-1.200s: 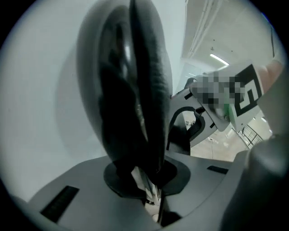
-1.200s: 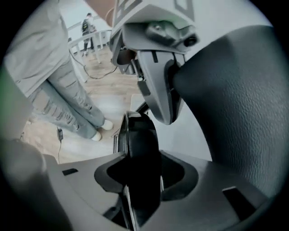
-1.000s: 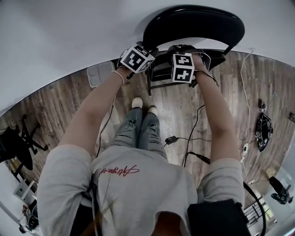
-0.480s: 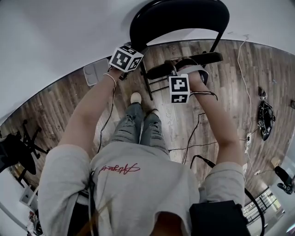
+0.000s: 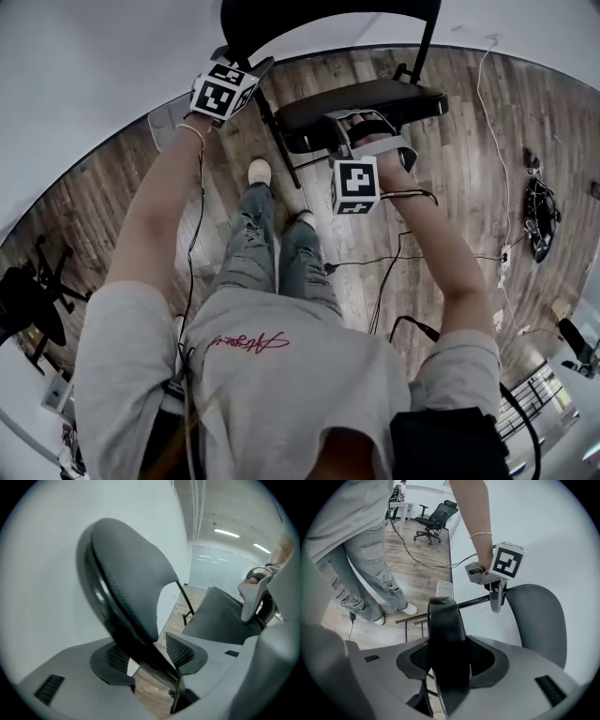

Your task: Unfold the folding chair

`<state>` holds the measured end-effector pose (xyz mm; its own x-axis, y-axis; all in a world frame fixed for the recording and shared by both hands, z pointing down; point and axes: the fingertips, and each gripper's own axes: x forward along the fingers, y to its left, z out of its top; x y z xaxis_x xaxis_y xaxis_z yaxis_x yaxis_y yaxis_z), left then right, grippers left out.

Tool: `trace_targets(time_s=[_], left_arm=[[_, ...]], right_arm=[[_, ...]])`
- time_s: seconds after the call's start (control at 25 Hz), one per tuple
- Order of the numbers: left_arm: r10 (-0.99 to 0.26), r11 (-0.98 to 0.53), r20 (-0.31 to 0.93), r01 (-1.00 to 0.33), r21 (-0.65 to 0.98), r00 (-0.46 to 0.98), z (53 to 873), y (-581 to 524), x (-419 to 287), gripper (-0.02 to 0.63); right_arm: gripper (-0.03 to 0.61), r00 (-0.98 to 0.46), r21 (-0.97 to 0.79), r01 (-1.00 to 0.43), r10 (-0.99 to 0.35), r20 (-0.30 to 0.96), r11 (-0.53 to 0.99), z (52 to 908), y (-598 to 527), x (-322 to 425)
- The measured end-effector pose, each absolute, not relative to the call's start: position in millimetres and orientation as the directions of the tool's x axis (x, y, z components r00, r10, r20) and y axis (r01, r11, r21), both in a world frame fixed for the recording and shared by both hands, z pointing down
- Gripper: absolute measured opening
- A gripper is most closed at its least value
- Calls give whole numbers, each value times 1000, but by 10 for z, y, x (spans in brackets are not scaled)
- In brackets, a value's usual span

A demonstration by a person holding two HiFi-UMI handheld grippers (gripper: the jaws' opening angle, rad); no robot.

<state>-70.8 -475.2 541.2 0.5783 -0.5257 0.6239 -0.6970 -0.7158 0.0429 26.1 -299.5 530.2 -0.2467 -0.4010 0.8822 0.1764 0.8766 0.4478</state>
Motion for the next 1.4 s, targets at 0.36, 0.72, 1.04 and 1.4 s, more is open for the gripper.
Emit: trace_targets(time_s=[0.36,0.72,1.04,1.4], left_arm=[[-848,-366,373,-925,102,377,5116,-4019,-1237,317],[-826,-390,373,-907,161,422,5123,-2551,-340,40],[-765,-480,450,-874,79,461,5279,-2348,261,23],[-772,-495,405,-863,101,490,5503,-1891,435,18]], right_arm=[[195,-238,464,190,-418,877,865,5297,-2951,317],[195,-301,648,117,-595,745,752,5472,-2439,484],[199,-315,688,90,-635,706,720,5622,-2044,602],[219,-326,766,13,-721,611,643,5853,-1626,750]])
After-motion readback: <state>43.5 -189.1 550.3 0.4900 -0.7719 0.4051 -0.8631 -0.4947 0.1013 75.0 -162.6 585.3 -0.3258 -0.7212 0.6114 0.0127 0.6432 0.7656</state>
